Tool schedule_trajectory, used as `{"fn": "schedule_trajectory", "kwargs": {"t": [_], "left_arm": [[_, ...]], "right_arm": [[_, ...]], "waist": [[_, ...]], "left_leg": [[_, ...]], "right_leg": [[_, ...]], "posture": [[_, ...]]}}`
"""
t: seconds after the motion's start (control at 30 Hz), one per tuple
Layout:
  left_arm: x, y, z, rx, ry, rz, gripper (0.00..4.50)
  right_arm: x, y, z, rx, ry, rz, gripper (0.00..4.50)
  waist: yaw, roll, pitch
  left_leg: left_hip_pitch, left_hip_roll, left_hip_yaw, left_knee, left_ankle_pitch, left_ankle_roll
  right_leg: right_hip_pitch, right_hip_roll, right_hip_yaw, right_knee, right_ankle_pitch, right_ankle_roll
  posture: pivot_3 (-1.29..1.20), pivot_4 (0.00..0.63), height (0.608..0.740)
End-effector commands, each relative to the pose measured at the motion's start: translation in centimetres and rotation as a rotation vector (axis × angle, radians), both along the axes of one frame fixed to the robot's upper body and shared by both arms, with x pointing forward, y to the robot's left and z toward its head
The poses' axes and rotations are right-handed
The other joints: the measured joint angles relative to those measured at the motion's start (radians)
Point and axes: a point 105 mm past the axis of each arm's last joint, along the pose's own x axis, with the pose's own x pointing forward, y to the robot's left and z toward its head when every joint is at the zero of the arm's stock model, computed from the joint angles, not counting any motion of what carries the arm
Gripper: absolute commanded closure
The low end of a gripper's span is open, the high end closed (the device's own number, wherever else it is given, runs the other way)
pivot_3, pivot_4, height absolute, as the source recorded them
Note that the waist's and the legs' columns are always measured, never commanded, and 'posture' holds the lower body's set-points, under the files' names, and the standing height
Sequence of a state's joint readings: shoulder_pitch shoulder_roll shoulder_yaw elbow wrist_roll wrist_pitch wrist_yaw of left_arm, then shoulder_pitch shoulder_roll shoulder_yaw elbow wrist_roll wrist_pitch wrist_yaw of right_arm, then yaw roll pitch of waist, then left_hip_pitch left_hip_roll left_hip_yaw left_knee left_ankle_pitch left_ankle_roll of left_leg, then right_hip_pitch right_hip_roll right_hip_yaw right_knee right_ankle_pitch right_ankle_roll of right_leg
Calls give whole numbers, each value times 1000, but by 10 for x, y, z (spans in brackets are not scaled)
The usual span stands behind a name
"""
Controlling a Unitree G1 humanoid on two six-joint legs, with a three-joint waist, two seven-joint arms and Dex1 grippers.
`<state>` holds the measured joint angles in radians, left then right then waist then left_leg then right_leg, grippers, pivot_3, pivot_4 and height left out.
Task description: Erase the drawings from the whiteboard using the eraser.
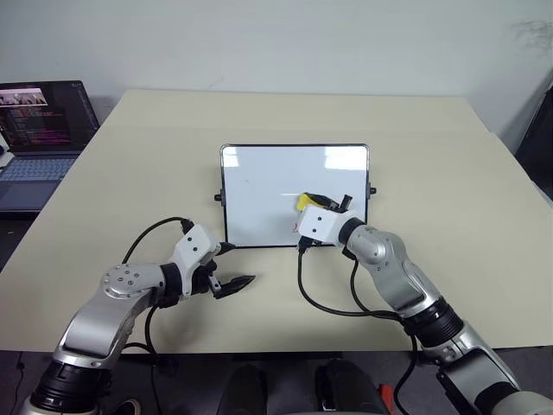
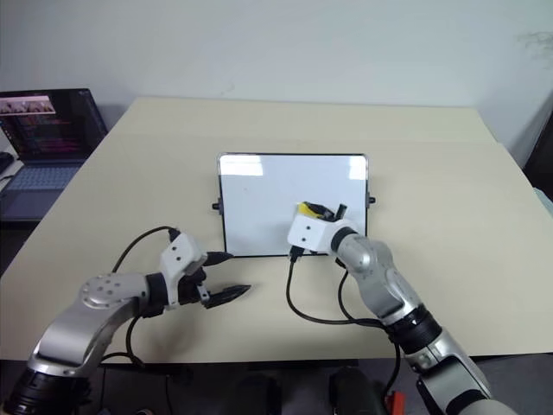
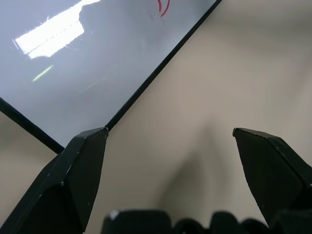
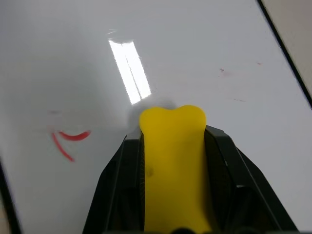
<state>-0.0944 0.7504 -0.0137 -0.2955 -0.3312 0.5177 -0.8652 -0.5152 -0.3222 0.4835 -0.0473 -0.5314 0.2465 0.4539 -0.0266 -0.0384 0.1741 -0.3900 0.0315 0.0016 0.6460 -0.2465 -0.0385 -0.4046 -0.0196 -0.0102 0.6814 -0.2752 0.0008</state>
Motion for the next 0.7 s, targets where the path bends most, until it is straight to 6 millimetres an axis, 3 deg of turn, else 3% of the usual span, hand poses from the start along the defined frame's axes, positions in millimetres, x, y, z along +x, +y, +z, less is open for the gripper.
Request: {"fn": "schedule_trajectory", "kwargs": {"t": [0.03, 0.23, 0.4, 0.5, 0.7], "left_arm": [[1, -4, 7, -7, -35, -20, 0], [1, -5, 7, -9, -33, -23, 0], [2, -6, 7, -10, -35, -25, 0], [2, -7, 7, -11, -35, -27, 0], [2, -9, 7, -12, -33, -30, 0]], "right_arm": [[-12, 4, -26, -73, 78, 39, 3200], [-6, 1, -21, -72, 51, 20, 3200], [-8, 17, -9, -42, 20, 68, 3200], [-9, 24, -10, -40, 23, 79, 3200], [-9, 17, -16, -53, 47, 66, 3200]], "waist": [[-1, 0, 0], [-1, 0, 0], [-3, 0, 0], [-3, 0, 0], [-3, 0, 0]], "left_leg": [[0, 0, 0, 0, 0, 0], [1, 0, 0, 0, 0, 0], [1, 0, 0, 0, 0, 0], [1, 0, 0, 0, 0, 0], [0, 1, 0, 0, 0, 0]], "right_leg": [[0, 0, 0, 0, 0, 0], [0, 0, 0, 1, -2, 4], [0, 1, 0, 1, -2, 3], [0, 1, 0, 1, -2, 3], [0, 0, 0, 0, 0, 0]], "posture": [[0, 150, 740], [0, 150, 740], [0, 150, 740], [0, 150, 740], [0, 150, 740]]}}
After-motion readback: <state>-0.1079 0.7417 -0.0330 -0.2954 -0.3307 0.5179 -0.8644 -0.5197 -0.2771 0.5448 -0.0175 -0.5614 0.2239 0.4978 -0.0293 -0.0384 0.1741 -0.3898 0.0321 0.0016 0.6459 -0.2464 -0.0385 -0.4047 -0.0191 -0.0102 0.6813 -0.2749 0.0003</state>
